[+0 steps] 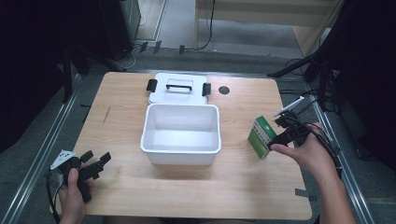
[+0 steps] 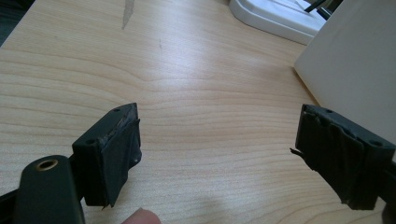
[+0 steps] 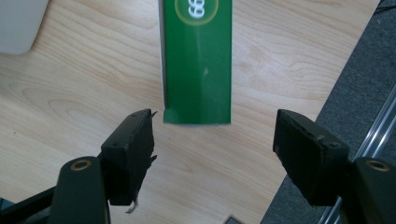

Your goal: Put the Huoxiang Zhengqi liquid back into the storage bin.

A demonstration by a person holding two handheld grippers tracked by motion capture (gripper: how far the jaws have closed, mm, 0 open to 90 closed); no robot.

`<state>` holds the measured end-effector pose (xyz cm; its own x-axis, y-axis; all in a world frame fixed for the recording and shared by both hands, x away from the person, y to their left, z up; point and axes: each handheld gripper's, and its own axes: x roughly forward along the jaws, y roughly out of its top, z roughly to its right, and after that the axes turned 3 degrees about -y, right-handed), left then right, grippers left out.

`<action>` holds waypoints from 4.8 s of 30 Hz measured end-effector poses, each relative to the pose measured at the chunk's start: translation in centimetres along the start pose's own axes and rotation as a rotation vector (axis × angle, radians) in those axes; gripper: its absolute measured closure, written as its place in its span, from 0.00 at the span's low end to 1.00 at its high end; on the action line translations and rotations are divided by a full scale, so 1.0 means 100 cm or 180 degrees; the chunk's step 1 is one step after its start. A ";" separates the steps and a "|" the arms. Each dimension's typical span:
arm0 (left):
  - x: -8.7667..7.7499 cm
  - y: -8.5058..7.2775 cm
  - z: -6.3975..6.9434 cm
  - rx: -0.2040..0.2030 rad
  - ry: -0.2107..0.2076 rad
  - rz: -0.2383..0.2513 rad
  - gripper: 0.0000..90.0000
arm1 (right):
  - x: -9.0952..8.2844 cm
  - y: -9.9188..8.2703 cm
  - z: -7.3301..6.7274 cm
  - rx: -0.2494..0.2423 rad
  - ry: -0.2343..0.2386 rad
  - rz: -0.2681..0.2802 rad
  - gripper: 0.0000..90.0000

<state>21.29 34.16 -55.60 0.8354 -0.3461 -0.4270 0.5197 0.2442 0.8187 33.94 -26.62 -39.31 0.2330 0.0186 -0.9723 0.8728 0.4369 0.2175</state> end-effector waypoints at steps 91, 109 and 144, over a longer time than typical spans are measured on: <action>0.005 -0.001 0.018 0.0431 0.0446 -0.0056 0.17 | -0.077 0.052 -0.041 -0.2536 0.0148 0.0877 0.72; 0.005 -0.001 0.018 0.0438 0.0436 -0.0069 0.17 | -0.111 0.079 -0.070 -0.2819 0.0181 0.0958 0.72; 0.006 -0.001 0.018 0.0424 0.0432 -0.0079 0.17 | -0.118 0.117 -0.135 -0.3198 0.0400 0.1055 0.72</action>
<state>21.40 32.31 -55.24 0.8438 -0.2229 -0.4882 0.5196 0.1118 0.8470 35.67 -9.58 -26.47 0.2982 0.3404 -0.8918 0.0065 0.9335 0.3585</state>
